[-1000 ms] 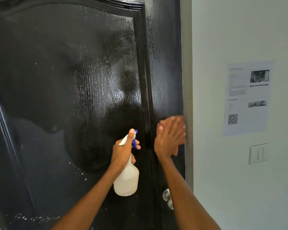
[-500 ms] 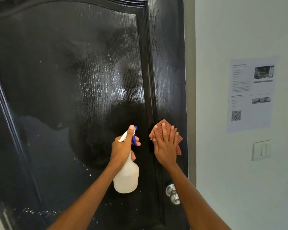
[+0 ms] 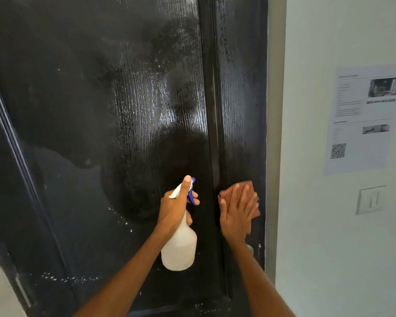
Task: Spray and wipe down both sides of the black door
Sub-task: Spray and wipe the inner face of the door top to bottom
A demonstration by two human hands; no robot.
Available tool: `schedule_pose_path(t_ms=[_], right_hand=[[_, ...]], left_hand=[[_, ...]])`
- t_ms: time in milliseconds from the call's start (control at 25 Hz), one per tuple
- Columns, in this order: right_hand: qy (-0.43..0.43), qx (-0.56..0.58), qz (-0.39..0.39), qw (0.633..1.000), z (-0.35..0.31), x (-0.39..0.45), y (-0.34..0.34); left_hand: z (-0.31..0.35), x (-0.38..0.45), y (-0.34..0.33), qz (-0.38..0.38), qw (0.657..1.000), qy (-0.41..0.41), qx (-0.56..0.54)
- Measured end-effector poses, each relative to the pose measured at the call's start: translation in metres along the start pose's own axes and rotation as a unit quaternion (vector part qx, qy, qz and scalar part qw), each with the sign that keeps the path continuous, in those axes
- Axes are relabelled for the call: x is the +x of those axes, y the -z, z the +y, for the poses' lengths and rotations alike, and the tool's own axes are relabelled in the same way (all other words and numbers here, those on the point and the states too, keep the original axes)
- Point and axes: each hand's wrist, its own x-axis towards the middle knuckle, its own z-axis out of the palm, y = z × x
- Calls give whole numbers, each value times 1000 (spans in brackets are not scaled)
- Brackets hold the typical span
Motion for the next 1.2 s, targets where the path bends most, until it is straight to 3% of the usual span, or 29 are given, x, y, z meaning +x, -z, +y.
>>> schedule_pose_path(t_ms=[120,240,360,440,520,560,600,680,800,960,1080,1120,1200], right_hand=[[-174,89,-8,981,3,-37,-24],[-323,203,2,924,-26,-43,-30],[-408,269,28,872,-46,-41,-29],[-367,238,46,898,-68,-36,-24],[-187,165,32,968,-92,-21,-21],[-81,142,23,986,-103,-9,-21],[1,126,22,992,-111,4,-21],[79,95,23,992,-108,20,-20],[93,43,34,994,-65,2,-22],[47,32,-2,998,-8,-49,-34],[-75,102,39,991,-11,-37,-26],[-86,113,54,988,-18,-25,-18],[-29,113,72,991,-34,8,2]], left_hand=[[-5,-1,2,1,1000,13,0],[-13,-5,7,2,1000,22,4],[-21,-12,15,9,1000,22,18],[-22,-13,22,19,1000,15,15],[-19,-12,30,29,1000,-7,1],[-18,-12,33,32,999,-22,-3],[-17,-11,37,36,999,-35,-2],[-18,-11,41,41,998,-44,-3],[-25,-9,39,38,999,-28,-3],[-32,-12,26,19,1000,9,-8],[-34,-12,16,2,1000,22,-16],[-33,-11,12,-2,1000,25,-17],[-30,-7,4,-6,1000,21,-16]])
